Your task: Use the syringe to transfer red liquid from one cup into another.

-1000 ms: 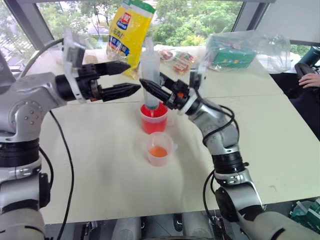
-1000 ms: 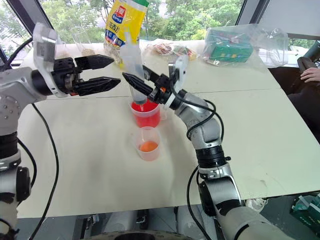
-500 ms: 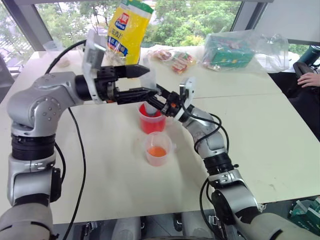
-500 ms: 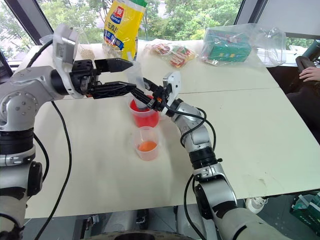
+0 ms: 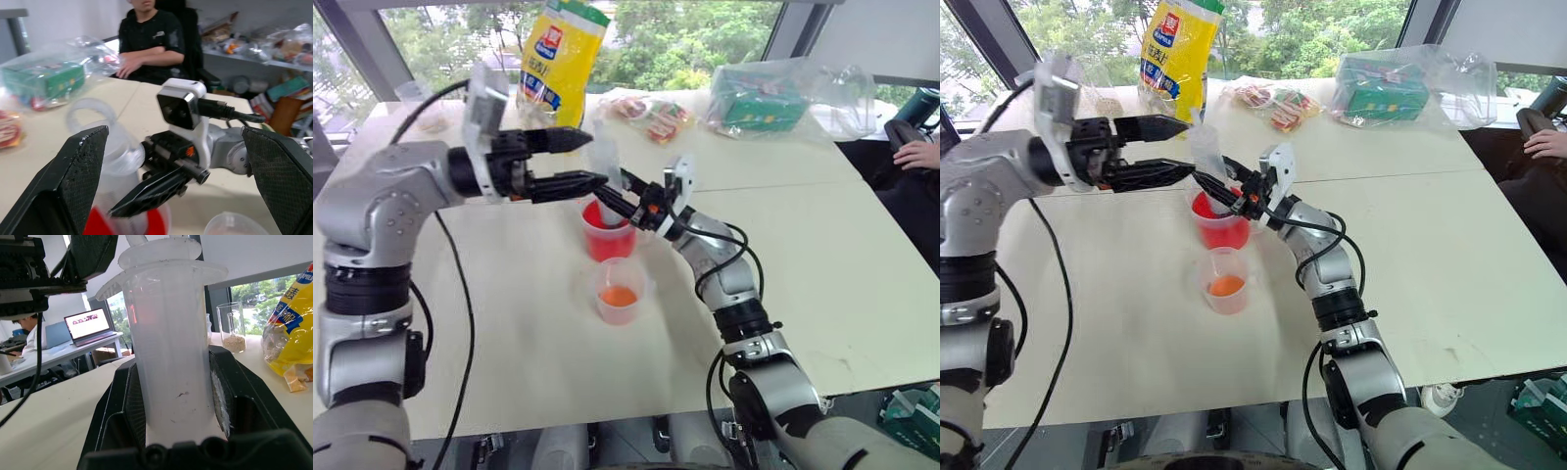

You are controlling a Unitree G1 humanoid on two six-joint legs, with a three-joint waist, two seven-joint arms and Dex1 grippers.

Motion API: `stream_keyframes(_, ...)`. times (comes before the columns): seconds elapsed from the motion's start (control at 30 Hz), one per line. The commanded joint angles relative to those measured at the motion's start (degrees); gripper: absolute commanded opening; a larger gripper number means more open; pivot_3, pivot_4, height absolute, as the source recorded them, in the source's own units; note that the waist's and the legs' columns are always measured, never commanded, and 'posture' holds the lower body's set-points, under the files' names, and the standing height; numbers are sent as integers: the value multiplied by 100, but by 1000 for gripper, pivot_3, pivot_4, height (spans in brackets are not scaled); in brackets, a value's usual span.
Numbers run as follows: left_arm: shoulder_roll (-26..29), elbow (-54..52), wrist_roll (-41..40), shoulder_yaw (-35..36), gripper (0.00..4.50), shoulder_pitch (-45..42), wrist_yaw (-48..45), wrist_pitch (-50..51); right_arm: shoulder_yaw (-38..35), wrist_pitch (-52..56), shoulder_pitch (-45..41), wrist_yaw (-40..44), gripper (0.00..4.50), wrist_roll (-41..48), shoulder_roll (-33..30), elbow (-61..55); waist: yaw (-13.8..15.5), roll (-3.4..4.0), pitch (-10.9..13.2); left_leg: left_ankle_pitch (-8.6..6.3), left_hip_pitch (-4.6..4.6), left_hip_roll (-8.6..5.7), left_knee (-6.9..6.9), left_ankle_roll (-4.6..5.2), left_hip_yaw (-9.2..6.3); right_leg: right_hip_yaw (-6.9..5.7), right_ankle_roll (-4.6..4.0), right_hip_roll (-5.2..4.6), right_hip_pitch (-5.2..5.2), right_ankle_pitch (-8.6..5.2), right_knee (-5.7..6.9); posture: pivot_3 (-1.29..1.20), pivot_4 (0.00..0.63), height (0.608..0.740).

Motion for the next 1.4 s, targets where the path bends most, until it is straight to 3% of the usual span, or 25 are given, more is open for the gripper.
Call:
stream_keyframes(0.03, -45, -70, -10, 88, 4500, -42, 33, -70, 0, -92, -46, 63, 1438, 29, 23, -129, 13, -1, 0, 0, 0, 0, 1, 0, -1, 0, 0, 0, 2, 0, 0, 0, 150, 740)
stream_keyframes(0.47, -799, 740, 504, -359, 4500, -388, -47, -523, 70, -41, -38, 69, 1438, -17, 39, -236, 4, -1, -1, 1, 1, -2, 1, -1, 1, -1, 0, 2, 2, 0, 1, 0, 150, 740)
stream_keyframes(0.57, -901, 840, 584, -382, 3675, -445, -54, -576, 91, -26, -22, 59, 1438, -31, 49, -270, 2, -1, -1, 1, 2, -2, 2, -1, 1, 0, 0, 1, 3, 0, 2, 0, 150, 740)
stream_keyframes(0.77, -1042, 928, 665, -386, 793, -489, -46, -618, 151, 27, 36, 89, 1438, -45, 45, -352, -3, -1, -1, 1, 2, -1, 2, -1, 1, 0, 1, 1, 3, 1, 3, 0, 150, 740)
stream_keyframes(0.83, -1066, 932, 689, -383, 20, -488, -43, -617, 165, 50, 59, 115, 1438, -47, 40, -380, -4, -1, -1, 1, 2, -1, 1, -1, 0, 0, 1, 2, 2, 1, 3, 0, 150, 740)
stream_keyframes(1.4, -1073, 937, 782, -114, 20, -750, 140, -735, 246, 368, 197, 280, 1438, 14, -8, -520, 6, -1, -1, 1, 1, 0, 2, -1, -1, 0, 1, 0, 2, 1, 3, 0, 150, 740)
